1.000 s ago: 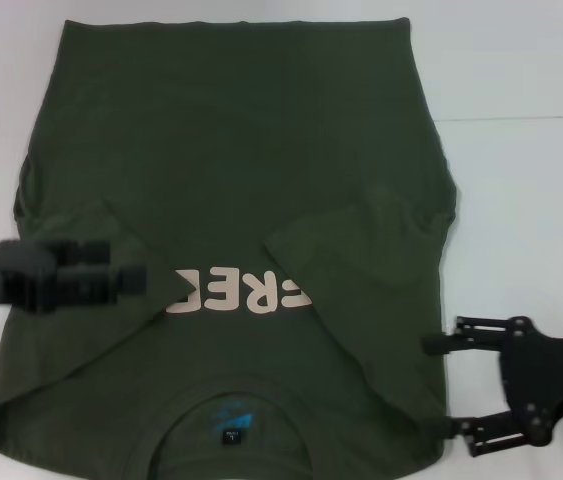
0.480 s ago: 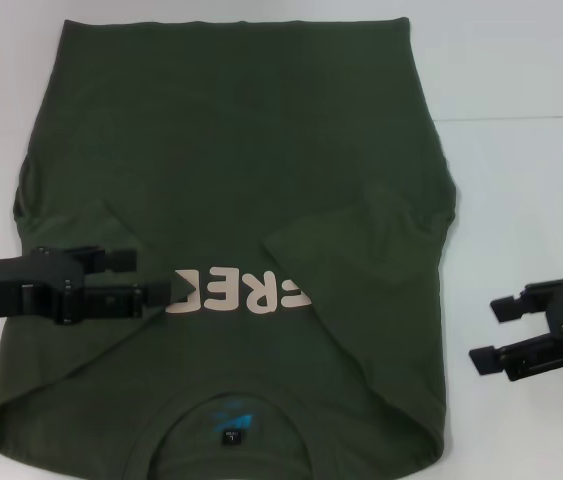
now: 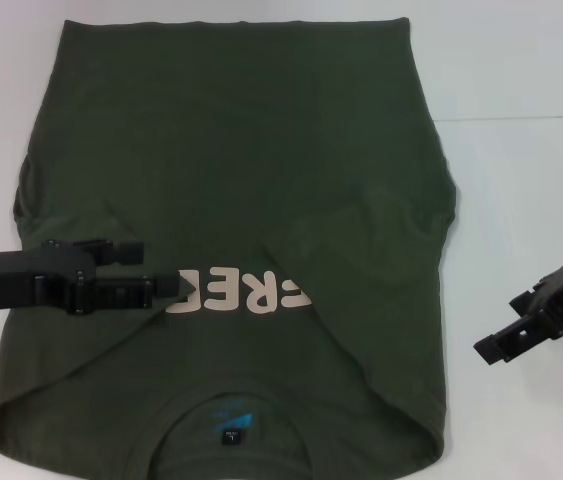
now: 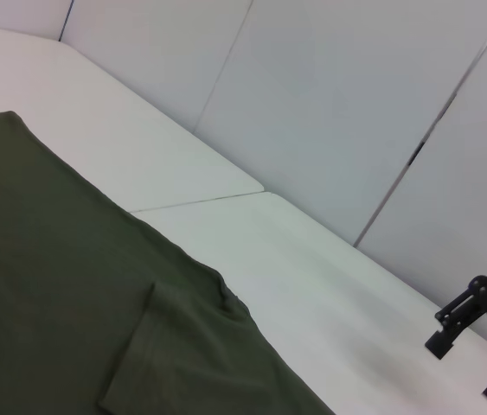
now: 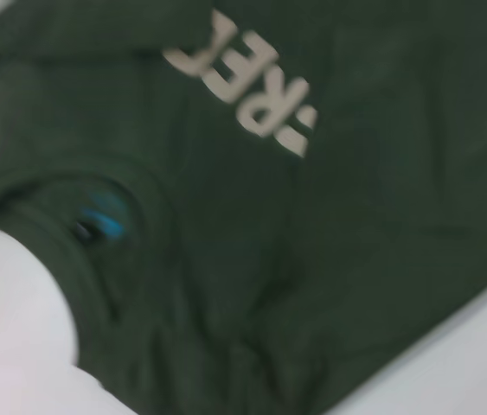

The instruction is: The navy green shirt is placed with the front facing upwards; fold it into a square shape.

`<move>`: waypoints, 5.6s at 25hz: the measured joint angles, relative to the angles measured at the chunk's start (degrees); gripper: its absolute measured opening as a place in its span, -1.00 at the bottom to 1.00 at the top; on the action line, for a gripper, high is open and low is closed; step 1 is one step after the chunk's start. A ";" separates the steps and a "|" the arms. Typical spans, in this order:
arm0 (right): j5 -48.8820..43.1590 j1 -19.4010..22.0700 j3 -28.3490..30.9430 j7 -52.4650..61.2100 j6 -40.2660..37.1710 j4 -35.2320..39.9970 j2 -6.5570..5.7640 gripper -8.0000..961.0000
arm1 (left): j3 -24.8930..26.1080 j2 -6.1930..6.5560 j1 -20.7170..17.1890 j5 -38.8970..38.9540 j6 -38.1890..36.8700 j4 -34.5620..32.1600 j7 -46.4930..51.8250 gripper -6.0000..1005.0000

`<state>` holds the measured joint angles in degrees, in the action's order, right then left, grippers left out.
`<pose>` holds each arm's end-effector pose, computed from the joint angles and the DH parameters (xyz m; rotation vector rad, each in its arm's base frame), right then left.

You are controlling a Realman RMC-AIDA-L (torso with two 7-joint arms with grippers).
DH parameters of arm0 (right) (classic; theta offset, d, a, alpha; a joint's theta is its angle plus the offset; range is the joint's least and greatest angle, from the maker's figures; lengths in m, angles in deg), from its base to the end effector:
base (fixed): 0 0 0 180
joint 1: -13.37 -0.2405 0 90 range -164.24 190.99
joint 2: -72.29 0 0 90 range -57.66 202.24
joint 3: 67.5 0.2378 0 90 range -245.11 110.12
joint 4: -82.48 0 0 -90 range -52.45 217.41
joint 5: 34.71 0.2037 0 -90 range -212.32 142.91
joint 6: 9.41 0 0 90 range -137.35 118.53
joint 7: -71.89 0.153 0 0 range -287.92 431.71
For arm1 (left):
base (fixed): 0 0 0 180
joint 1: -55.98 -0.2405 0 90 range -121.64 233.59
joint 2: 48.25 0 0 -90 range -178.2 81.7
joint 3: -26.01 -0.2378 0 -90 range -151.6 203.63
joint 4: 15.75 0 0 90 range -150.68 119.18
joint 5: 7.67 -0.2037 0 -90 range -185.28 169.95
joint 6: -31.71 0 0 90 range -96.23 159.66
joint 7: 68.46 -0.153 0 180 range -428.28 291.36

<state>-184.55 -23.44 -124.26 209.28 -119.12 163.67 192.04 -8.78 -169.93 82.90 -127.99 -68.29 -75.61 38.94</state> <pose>0.1820 0.3229 0.0598 -2.6695 1.0965 -0.4129 -0.2292 0.3098 0.0516 -2.6576 -1.0008 -0.6648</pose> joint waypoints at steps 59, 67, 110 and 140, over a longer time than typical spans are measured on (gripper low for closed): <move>-1.35 -6.11 -44.10 15.68 21.99 -13.25 0.80 0.56 | -0.71 0.05 0.49 0.00 2.26 0.44 -0.18 0.85; -2.92 -5.37 -46.28 16.44 22.16 -11.33 0.75 0.45 | -0.60 0.13 0.59 0.01 2.35 0.44 -0.18 0.85; -3.43 11.26 -33.74 12.00 17.34 0.02 0.28 -0.93 | -0.20 -0.53 -1.88 -12.74 4.26 -9.06 16.55 0.85; -3.35 7.47 -30.78 10.49 15.54 0.73 0.22 -0.93 | -13.06 -2.26 -1.34 -43.23 0.80 -19.98 45.15 0.58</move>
<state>-187.90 -15.97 -155.05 219.77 -103.59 164.40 192.26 -21.85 -172.20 81.56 -171.22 -67.49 -95.58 84.09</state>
